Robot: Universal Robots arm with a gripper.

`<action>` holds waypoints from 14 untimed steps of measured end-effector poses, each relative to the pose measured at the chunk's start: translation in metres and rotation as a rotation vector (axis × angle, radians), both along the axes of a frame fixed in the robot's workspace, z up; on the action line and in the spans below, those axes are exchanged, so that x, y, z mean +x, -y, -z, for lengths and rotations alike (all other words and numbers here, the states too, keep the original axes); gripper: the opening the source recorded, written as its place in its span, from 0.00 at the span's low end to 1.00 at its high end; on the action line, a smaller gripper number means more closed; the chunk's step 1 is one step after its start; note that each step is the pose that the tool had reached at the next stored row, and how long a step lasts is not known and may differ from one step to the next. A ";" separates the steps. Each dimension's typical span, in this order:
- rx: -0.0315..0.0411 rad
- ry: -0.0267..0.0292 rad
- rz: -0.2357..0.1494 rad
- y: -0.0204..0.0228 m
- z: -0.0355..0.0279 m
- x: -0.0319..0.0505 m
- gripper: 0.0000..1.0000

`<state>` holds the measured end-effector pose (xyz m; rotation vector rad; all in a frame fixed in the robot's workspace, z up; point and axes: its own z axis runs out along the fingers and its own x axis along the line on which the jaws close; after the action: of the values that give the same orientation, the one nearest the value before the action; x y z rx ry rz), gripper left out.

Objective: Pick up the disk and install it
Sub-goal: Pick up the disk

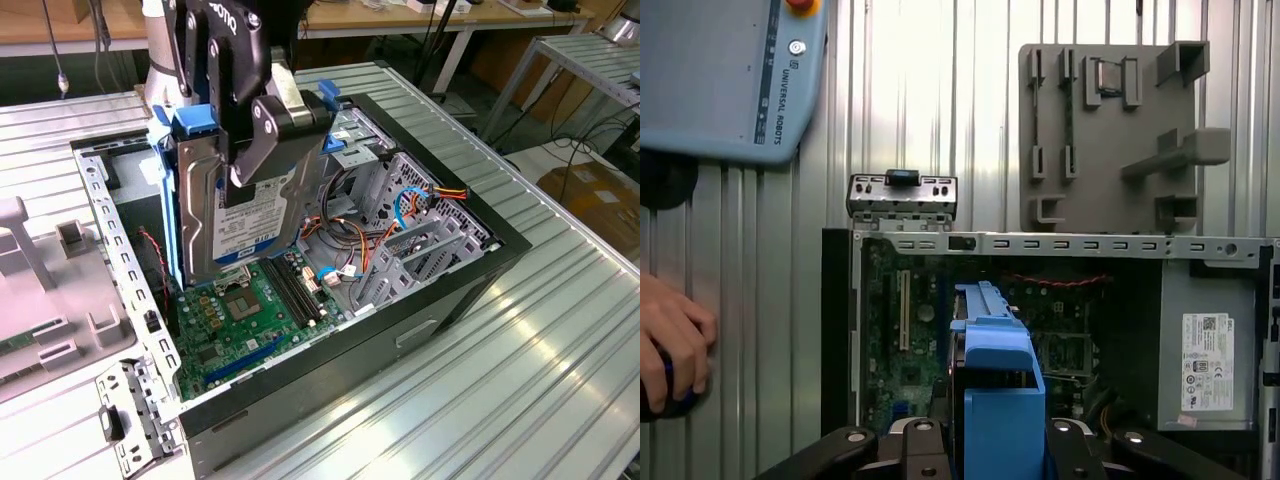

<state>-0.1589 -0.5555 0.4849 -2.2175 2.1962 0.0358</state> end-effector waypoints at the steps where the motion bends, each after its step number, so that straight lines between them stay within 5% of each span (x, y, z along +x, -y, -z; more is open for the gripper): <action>1: 0.0000 0.0000 0.000 0.0006 0.0000 0.0010 0.36; 14: 0.0000 -0.0001 0.000 0.0060 0.0002 0.0145 0.36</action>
<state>-0.1444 -0.5615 0.4847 -2.2175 2.1963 0.0359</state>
